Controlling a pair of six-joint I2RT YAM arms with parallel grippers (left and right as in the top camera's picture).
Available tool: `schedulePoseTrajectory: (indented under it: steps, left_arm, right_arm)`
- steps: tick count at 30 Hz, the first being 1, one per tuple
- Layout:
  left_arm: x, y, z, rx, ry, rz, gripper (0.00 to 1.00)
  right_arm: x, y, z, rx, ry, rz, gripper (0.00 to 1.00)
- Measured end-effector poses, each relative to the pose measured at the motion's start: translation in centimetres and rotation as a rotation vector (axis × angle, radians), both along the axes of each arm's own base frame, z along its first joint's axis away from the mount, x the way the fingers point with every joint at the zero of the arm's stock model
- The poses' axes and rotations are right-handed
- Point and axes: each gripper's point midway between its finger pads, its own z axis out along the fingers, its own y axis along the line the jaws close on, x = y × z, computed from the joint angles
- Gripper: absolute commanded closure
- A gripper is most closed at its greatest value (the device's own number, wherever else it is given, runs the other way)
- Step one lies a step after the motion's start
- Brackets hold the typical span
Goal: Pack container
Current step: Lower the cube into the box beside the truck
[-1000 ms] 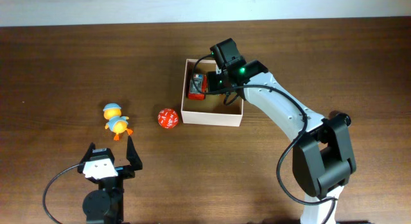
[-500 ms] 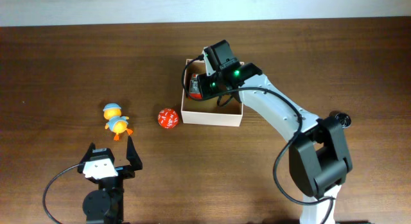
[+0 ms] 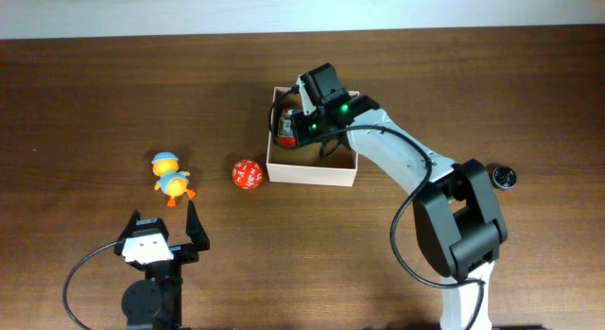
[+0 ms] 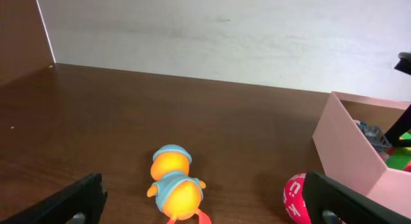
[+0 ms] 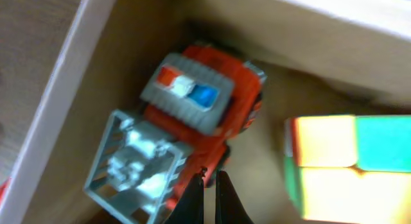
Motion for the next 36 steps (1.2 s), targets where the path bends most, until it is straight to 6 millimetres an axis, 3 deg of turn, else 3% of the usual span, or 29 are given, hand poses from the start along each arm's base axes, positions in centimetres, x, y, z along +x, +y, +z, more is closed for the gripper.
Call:
schedulePoseTrajectory:
  steps: [13, 36]
  left_arm:
    - [0.0, 0.0, 0.0, 0.000, 0.000, 0.000, 0.01]
    - [0.0, 0.0, 0.0, 0.000, 0.000, 0.000, 0.01]
  right_arm:
    - [2.5, -3.3, 0.0, 0.008, -0.025, -0.069, 0.96]
    - [2.0, -2.4, -0.4, 0.022, -0.029, 0.042, 0.95]
